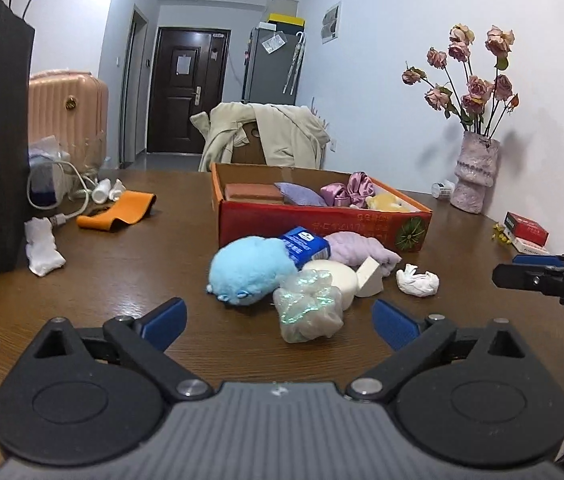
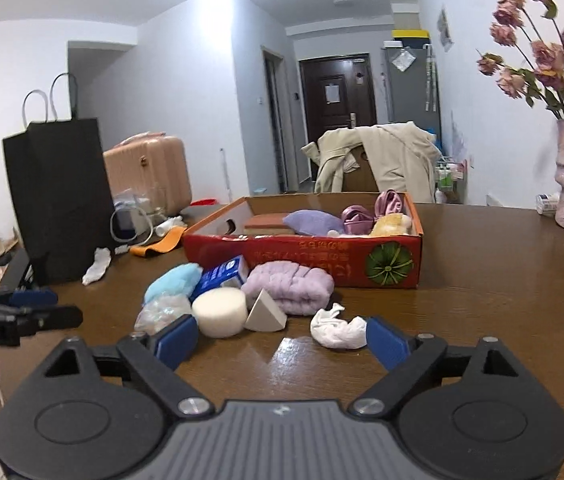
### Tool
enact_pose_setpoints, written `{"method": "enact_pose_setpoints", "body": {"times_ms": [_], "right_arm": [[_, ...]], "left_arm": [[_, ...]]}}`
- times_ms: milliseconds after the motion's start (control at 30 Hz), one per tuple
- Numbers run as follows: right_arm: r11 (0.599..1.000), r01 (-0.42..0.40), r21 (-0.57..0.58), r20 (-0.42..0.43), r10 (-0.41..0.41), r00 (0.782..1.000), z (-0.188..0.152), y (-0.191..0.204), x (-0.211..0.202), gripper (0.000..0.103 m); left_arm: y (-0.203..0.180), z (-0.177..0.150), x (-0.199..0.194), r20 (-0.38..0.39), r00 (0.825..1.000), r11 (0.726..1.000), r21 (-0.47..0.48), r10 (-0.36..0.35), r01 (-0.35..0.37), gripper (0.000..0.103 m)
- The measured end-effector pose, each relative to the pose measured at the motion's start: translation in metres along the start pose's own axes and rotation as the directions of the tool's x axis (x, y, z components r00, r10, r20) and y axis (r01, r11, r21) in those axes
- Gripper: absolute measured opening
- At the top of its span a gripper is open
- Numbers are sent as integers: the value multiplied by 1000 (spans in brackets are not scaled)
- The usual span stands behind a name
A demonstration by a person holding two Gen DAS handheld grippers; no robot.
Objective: Organize soft objects
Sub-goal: 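Lower both grippers onto the clear mesh pouf and close them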
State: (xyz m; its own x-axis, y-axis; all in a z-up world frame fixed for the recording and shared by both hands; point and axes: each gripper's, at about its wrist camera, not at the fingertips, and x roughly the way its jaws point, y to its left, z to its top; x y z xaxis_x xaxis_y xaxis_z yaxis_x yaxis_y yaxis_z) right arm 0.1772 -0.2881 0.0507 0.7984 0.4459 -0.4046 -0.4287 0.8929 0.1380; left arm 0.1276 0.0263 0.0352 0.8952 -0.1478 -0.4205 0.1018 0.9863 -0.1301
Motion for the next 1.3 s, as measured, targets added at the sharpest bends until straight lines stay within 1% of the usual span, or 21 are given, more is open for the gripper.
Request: {"method": "enact_pose_setpoints", "body": {"times_ms": [100, 167, 233, 333, 367, 500, 567, 600, 633, 733, 800, 867, 900, 967, 1033, 1067, 1167, 1200, 1233, 1267, 1300], "right_arm": [[1000, -9, 17, -2, 10, 1000, 3, -1, 10, 89], [1000, -18, 20, -13, 19, 1000, 4, 0, 20, 85], [999, -41, 24, -26, 42, 999, 5, 3, 30, 75], [996, -81, 29, -37, 83, 996, 5, 7, 47, 68], [996, -88, 31, -39, 89, 995, 6, 9, 53, 67], [996, -84, 39, -57, 86, 995, 10, 11, 82, 56], [997, -66, 50, -69, 69, 995, 12, 10, 96, 53], [997, -60, 54, -72, 64, 995, 13, 9, 101, 51], [997, -56, 60, -74, 60, 995, 13, 8, 106, 47], [996, -41, 83, -73, 47, 996, 12, 0, 114, 45], [996, -16, 84, -85, 23, 996, 11, -6, 118, 45], [997, 8, 79, -91, -1, 996, 12, -12, 119, 45], [997, 25, 66, -90, -19, 996, 13, -15, 118, 45], [998, 59, 35, -116, -55, 992, 13, -21, 120, 45], [996, 85, 26, -137, -80, 987, 10, -27, 122, 46], [997, 71, 41, -132, -65, 989, 10, -31, 120, 46], [998, -24, 59, -92, 29, 995, 14, -31, 114, 46], [997, -57, 60, -86, 62, 994, 15, -29, 114, 46], [994, -94, 60, -87, 99, 991, 16, -25, 116, 46], [992, -113, 62, -90, 118, 989, 18, -22, 119, 46], [991, -120, 61, -98, 126, 987, 19, -18, 123, 46]], "left_arm": [[0, 1, 9, 4, 1000, 1000, -21, 6, -6, 101], [5, 5, 19, -3, 1000, 999, -44, 16, -16, 101], [15, 9, 30, -7, 1000, 997, -71, 15, -15, 101], [32, 17, 50, -32, 999, 993, -116, 10, -13, 96], [38, 21, 57, -39, 999, 991, -130, 10, -15, 93], [57, 35, 88, -83, 997, 985, -170, -13, -1, 89], [57, 41, 97, -84, 996, 987, -161, -23, 9, 89], [56, 43, 100, -83, 996, 987, -158, -34, 20, 87], [53, 45, 101, -82, 996, 987, -156, -47, 34, 86], [38, 45, 97, -65, 990, 982, -152, -125, 114, 86], [18, 42, 98, -77, 983, 982, -110, -165, 156, 86], [-7, 37, 100, -94, 981, 985, -27, -171, 169, 85], [-19, 34, 102, -102, 983, 988, 16, -150, 153, 85], [-38, 26, 104, -112, 991, 992, 89, -79, 90, 84], [-49, 17, 104, -115, 993, 989, 142, -36, 52, 81], [-50, 14, 104, -123, 992, 989, 140, -28, 46, 80], [-46, 10, 106, -150, 989, 994, 114, 13, 4, 73], [-44, 9, 107, -156, 987, 994, 110, 29, -11, 66], [-42, 8, 107, -162, 986, 994, 107, 38, -20, 61], [-41, 7, 109, -175, 984, 995, 101, 42, -24, 52], [-38, 7, 110, -186, 982, 995, 96, 36, -18, 47]]}}
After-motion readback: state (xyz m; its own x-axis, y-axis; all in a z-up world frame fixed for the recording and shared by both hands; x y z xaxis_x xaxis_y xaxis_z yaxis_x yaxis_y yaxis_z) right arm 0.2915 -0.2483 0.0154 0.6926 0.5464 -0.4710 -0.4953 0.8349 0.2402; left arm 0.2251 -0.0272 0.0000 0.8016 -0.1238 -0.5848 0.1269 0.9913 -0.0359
